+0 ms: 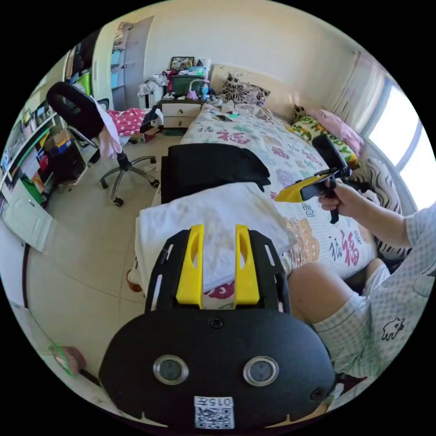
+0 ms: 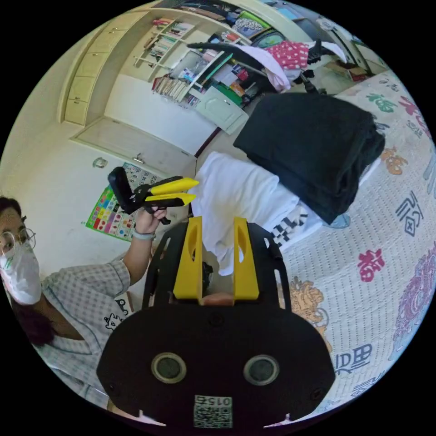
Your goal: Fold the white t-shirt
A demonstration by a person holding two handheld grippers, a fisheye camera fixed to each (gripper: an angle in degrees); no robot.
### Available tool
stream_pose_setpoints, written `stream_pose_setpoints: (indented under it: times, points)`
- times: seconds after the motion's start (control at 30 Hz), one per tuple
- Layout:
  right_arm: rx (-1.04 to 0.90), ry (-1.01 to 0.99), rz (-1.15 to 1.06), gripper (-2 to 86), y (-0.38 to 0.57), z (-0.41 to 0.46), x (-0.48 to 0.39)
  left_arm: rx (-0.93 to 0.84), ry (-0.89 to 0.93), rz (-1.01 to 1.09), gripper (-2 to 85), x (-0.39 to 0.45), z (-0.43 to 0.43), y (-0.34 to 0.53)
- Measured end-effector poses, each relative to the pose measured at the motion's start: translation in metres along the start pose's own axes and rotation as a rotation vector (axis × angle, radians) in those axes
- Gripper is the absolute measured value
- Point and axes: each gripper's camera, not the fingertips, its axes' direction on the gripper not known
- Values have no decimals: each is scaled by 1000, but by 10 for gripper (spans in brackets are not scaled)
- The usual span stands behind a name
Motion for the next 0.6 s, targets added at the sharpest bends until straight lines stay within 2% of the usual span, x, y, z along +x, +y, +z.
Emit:
stream_pose_setpoints:
  times: [0.07,0.1,0.17,0.3,0.43,0.6]
  points:
    - [-128,-5,17,84,-2,43,-7,-60,-102,75,93,47,6,13]
    - [-133,-1,32,71,-3,51,-7,-116,-180,130,91,75,13,20]
    - [-95,-17,73,25,-3,64,-7,-203,-302,206,91,113,24,30]
    - [-17,-140,110,6,8,56,-13,-267,-589,340,101,179,37,54]
    - [81,-277,38,0,30,19,-42,-212,-762,430,103,226,31,75]
    - [195,-391,-45,-1,59,-37,-85,-10,-871,461,72,277,3,99]
